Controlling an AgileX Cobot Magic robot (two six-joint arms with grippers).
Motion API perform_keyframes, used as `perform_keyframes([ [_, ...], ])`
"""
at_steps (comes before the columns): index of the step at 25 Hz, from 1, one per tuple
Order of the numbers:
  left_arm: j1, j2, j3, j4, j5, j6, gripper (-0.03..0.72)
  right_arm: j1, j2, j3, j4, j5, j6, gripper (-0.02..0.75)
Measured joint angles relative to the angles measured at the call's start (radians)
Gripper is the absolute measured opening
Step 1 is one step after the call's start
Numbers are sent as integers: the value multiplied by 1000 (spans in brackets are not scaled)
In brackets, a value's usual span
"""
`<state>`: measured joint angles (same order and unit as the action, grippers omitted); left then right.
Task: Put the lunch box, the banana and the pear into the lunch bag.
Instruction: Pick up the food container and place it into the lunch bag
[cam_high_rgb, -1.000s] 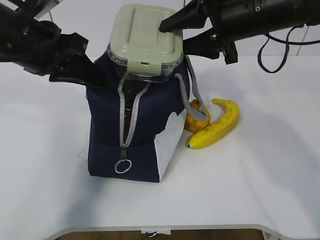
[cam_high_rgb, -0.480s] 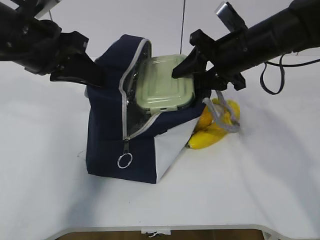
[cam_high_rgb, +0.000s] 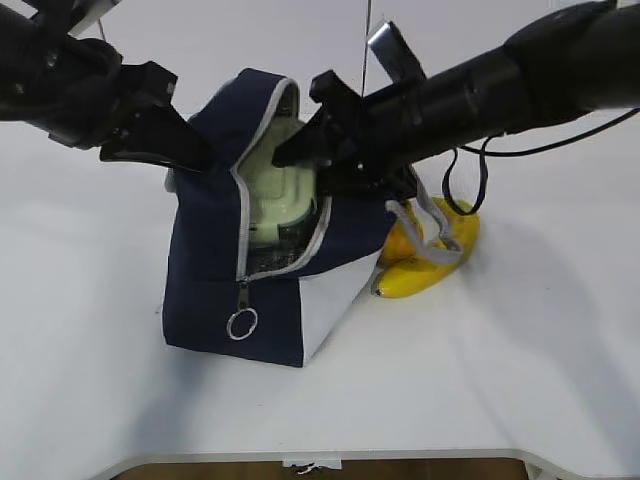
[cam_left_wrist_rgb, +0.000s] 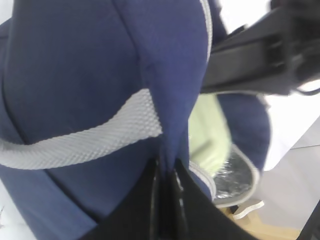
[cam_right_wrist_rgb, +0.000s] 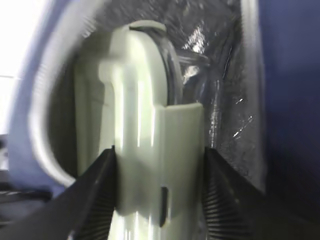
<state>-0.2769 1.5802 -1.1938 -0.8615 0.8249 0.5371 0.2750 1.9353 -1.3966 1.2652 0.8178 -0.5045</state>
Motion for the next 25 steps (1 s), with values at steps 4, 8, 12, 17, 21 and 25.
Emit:
perform_keyframes([
  [4,0,0,0,0,-2,0,-2,4,60,0,5,-31,-30,375],
  [8,0,0,0,29,-2,0,-2,4,105,-4,19,-53,-61,375],
  [12,0,18,0,47,-2,2,-2,4,145,-18,36,-68,-78,375],
  [17,0,49,-2,47,-2,2,-3,4,206,-61,41,-71,-80,375],
  [21,0,53,-2,47,-2,2,-3,4,228,-78,43,-69,-80,375],
  [25,0,53,-2,47,-2,3,-2,4,238,-82,43,-63,-80,390],
])
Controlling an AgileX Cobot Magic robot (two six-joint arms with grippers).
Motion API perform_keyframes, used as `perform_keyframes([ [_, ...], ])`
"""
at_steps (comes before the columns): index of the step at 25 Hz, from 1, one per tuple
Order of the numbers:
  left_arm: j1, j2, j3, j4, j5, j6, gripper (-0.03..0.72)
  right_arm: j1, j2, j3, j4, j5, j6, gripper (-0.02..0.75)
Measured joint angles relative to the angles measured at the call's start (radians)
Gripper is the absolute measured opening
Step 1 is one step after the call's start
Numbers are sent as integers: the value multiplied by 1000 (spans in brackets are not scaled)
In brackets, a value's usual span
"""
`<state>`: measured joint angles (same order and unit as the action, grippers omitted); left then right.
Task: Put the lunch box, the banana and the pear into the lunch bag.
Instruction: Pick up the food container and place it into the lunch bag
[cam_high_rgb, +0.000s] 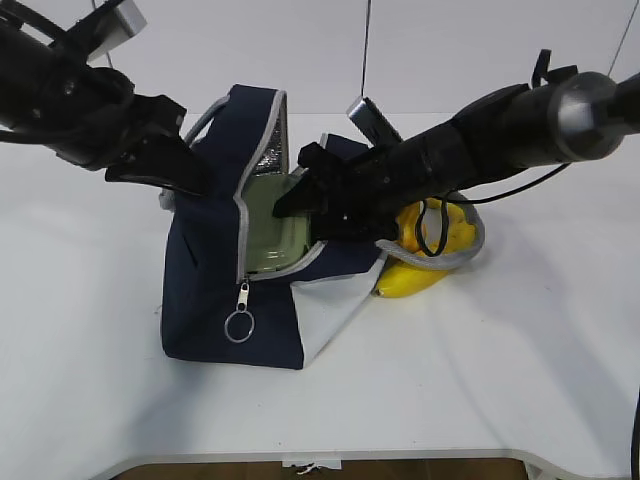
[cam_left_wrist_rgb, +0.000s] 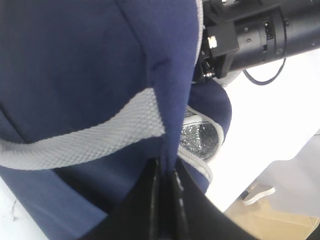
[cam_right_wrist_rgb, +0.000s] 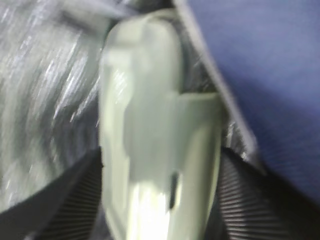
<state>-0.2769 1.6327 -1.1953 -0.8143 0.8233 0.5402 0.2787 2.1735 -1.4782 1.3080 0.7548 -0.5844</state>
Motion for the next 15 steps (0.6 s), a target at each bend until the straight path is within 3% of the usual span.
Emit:
perform_keyframes([
  [4,0,0,0,0,0,0,-2,-4,2,-6,-2,28,0,465],
  [6,0,0,0,0,0,0,-2,-6,2,-11,-10,51,-2,549],
  [9,0,0,0,5,0,0,-2,-12,2,-34,-57,82,-2,574],
  [15,0,0,-1,27,24,0,-2,-12,-46,-136,-330,125,93,583],
])
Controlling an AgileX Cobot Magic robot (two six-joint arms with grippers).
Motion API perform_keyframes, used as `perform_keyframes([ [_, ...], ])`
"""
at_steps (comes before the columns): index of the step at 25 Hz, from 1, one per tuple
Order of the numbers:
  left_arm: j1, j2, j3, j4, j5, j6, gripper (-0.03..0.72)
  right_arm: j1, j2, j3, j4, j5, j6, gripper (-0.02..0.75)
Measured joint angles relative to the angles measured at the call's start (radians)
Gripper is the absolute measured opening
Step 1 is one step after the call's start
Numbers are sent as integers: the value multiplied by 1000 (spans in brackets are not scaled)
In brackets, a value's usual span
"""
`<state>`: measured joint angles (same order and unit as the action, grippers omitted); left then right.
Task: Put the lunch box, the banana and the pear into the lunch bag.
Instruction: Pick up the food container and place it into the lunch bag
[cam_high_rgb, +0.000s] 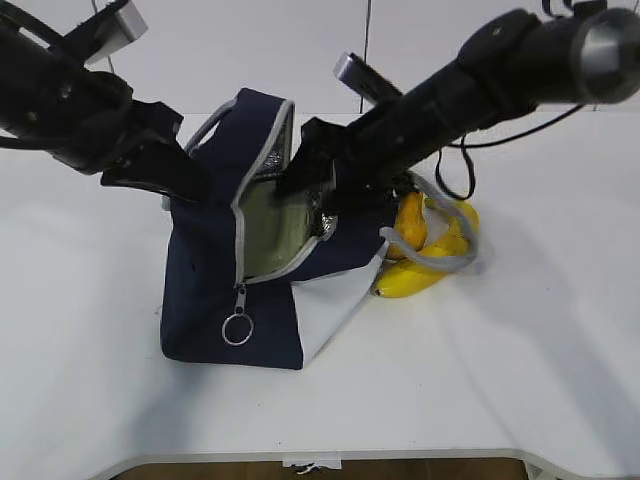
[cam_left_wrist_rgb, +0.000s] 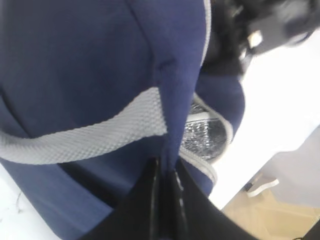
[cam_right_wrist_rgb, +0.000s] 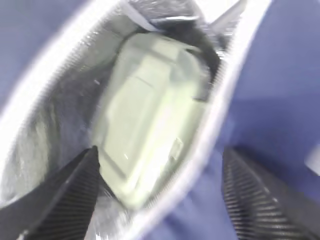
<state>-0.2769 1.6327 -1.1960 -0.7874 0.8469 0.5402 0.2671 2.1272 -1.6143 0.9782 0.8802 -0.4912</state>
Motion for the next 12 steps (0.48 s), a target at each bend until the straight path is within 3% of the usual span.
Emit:
perform_keyframes([
  [5,0,0,0,4,11,0,-2,0,-36,-138,-254,97,168,584],
  [12,0,0,0,33,21,0,-3,0,-43,-323,-493,283,370,584],
])
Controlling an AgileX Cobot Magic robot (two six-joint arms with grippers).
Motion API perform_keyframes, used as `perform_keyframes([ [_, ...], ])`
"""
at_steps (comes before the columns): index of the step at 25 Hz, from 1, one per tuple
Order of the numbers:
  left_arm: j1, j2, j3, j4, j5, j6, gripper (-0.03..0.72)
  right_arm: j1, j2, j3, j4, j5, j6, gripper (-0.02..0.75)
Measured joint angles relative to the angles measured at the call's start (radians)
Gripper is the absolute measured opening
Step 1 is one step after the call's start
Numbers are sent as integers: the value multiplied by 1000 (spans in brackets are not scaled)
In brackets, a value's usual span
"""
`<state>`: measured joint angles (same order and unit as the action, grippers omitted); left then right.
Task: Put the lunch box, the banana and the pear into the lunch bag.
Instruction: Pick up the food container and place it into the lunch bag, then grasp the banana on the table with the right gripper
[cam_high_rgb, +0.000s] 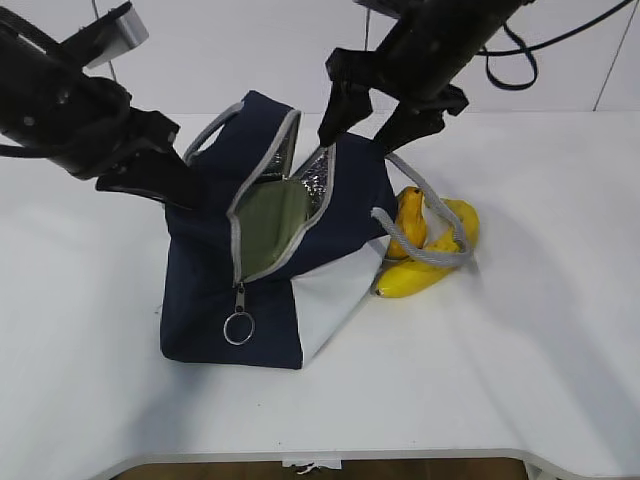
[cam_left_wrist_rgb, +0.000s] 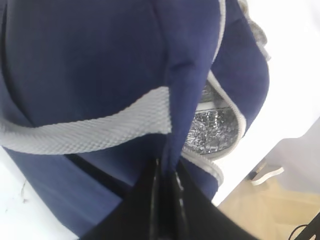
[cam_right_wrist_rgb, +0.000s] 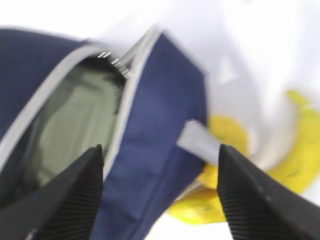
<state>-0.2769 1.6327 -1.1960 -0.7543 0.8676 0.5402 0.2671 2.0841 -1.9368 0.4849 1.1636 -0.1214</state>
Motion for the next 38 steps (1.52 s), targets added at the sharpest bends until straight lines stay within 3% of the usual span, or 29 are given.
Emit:
perform_keyframes([
  [11,0,0,0,18,6,0,-3,0,-2,-178,-369,73,261,536],
  [17,0,0,0,22,6,0,-2,-28,-3,-177,-485,83,392,530],
  [26,0,0,0,40,6,0,-3,-146,-5,-127,-495,85,435,530],
  [31,0,0,0,44,4,0,-2,-151,-5,-31,-495,85,435,530],
  [38,0,0,0,48,-4,0,-3,-151,51,-13,-471,83,435,529],
])
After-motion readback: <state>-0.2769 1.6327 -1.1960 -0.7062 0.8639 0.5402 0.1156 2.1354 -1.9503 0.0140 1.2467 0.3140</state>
